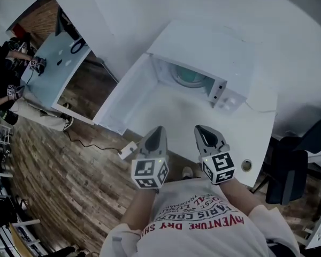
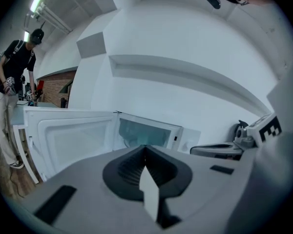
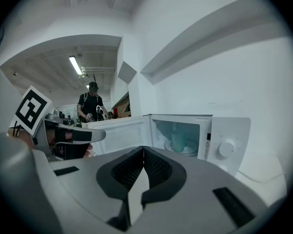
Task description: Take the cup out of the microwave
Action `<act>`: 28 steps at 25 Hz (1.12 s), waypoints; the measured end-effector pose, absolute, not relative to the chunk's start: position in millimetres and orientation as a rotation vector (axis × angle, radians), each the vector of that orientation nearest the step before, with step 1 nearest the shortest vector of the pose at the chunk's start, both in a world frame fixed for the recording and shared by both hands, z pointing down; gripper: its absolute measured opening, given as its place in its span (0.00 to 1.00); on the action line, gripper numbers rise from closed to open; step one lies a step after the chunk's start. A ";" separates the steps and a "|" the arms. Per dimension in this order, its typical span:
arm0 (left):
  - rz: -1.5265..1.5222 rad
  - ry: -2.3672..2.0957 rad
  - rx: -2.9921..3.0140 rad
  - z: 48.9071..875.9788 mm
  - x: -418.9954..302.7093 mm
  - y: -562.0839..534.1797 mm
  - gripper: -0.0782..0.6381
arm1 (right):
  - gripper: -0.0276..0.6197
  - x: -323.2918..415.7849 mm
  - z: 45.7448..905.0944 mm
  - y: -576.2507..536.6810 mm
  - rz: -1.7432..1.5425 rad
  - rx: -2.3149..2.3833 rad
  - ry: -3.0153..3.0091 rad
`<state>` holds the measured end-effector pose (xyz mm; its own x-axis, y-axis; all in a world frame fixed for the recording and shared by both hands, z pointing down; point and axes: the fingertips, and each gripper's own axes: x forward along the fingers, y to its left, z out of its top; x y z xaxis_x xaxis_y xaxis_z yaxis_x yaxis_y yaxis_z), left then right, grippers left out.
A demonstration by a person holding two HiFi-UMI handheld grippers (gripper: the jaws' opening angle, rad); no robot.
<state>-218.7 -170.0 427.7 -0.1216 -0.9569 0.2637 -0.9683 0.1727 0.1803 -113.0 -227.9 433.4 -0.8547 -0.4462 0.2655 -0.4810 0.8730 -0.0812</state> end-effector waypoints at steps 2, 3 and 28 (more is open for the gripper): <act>0.061 -2.126 1.843 430.1 -221.4 -187.1 0.12 | 0.06 -113.8 433.5 -244.7 0.215 0.729 -2.806; 0.068 -2.116 1.848 431.7 -222.0 -194.9 0.12 | 0.06 -113.3 434.2 -251.6 0.220 0.743 -2.803; 0.289 -1.668 2.253 488.8 -238.9 -384.3 0.12 | 0.06 -134.7 472.6 -378.1 0.350 1.255 -2.533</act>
